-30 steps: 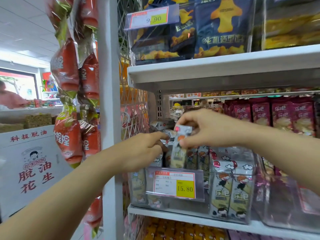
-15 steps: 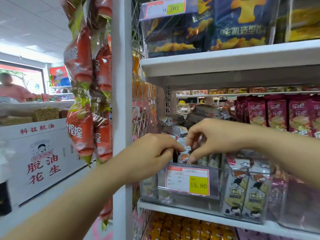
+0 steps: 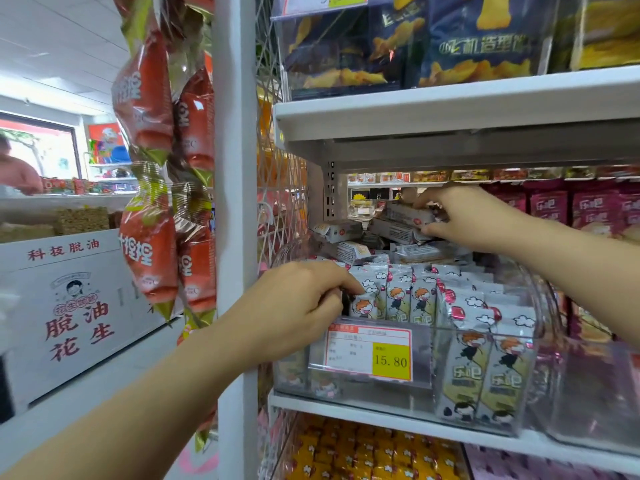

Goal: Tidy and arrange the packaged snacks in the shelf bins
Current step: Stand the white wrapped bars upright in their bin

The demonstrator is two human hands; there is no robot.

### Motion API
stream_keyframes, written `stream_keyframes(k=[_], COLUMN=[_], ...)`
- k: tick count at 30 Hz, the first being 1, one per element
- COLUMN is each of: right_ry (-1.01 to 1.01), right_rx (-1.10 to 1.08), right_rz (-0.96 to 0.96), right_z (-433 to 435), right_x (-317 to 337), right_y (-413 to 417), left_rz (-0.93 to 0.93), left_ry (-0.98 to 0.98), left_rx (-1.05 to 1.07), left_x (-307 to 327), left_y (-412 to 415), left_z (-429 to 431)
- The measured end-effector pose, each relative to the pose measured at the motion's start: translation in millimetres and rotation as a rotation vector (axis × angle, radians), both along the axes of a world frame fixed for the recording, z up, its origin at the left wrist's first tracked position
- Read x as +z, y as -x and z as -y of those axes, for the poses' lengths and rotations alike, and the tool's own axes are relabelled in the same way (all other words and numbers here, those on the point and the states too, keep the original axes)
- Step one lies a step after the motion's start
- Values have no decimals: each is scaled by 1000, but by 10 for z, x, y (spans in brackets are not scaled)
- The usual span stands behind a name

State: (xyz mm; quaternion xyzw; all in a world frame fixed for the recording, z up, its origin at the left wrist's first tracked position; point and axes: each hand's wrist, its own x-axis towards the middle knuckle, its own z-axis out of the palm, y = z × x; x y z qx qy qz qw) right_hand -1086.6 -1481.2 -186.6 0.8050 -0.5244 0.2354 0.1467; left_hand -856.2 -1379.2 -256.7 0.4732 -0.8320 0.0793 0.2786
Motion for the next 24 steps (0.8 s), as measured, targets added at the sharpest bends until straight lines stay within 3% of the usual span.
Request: stream_keyframes(k=[3,8,14,24], right_ry=[66,235,-78,-255], right_rx=[36,217,434,549], right_rz=[44,323,576,487], right_z=[-17,-304,-622,-851], right_x=[-6,48,72,42], right_y=[-3,3,-14,-70], left_rz=[4,7,-22,-35], left_ry=[0,4,-3,-11], left_rx=[6,7,14,-15], left_x=[2,-10,-34,-37], left_y=[2,4,3,-14], left_z=[-4,-8,1,18])
